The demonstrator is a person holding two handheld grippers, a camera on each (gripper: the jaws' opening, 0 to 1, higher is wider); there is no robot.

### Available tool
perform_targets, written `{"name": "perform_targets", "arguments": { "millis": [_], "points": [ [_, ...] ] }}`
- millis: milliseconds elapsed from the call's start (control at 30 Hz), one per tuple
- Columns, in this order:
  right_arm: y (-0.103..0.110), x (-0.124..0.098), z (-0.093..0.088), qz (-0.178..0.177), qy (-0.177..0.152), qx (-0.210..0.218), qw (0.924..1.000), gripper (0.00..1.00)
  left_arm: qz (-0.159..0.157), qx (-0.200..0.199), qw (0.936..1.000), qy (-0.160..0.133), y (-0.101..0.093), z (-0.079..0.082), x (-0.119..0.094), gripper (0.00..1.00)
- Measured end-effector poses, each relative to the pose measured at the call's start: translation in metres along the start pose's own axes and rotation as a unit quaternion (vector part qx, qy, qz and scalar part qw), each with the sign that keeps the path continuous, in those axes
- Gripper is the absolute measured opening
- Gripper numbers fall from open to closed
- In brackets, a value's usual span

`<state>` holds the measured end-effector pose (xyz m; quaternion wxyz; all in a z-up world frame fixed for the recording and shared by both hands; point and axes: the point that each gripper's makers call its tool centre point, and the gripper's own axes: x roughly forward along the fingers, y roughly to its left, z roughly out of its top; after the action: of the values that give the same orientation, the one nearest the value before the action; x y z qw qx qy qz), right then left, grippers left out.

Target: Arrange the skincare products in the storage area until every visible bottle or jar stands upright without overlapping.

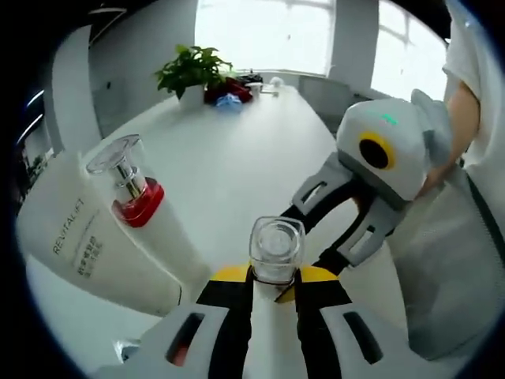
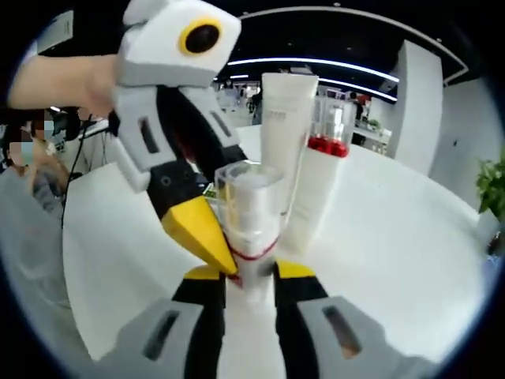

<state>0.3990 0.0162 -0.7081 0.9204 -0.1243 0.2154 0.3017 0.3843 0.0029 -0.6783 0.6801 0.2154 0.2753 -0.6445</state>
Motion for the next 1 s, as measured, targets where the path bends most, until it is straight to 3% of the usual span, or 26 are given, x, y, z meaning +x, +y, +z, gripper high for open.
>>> {"name": "perform_targets", "arguments": {
  "millis": [567, 1000],
  "points": [
    [-0.029, 0.012, 0.003, -0.027, -0.036, 0.024, 0.9987, 0.23, 0.036, -0.004, 0.9993, -0.004, 0.028, 0.004, 0.003, 0.16],
    [-0.032, 0.02, 0.009, -0.008, -0.06, 0.027, 0.9978, 0.23, 0.065, -0.001, 0.9979, 0.001, 0.042, 0.004, 0.001, 0.19]
  ]
}}
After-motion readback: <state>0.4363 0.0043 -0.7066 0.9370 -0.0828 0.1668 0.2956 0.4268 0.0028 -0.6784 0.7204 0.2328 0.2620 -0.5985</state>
